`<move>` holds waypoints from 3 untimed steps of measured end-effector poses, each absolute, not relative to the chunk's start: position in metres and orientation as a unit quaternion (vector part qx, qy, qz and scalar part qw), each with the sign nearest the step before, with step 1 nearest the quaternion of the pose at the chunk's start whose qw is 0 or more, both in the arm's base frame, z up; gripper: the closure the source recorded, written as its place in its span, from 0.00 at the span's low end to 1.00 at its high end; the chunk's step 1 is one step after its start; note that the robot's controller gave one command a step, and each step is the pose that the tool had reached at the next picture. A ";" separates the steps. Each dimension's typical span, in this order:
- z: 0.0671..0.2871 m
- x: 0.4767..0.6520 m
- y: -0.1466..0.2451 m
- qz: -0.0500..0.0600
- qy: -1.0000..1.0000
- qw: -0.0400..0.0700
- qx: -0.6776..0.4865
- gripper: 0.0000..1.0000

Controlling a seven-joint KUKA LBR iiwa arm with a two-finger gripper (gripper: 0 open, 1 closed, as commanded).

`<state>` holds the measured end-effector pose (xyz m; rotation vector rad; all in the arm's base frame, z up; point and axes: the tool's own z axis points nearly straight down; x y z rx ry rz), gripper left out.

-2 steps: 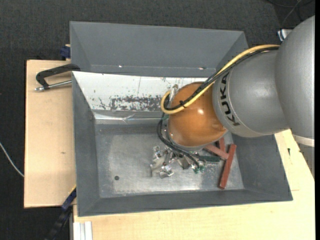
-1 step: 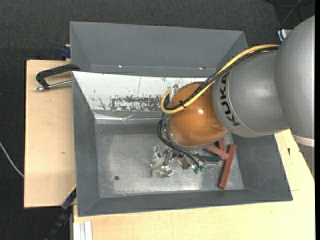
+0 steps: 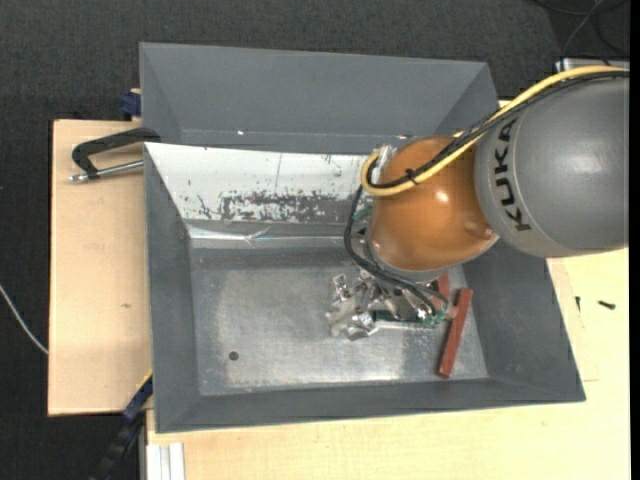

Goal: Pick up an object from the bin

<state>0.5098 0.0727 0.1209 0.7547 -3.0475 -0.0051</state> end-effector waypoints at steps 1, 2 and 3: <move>0.189 0.510 0.055 -0.001 -0.953 -0.001 0.303 1.00; 0.210 0.510 0.060 0.000 -0.960 -0.005 0.278 1.00; 0.166 0.504 0.055 0.000 -0.976 -0.003 0.216 1.00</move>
Offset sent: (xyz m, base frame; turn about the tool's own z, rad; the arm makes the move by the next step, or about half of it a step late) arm -0.0062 0.0000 0.0410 0.0589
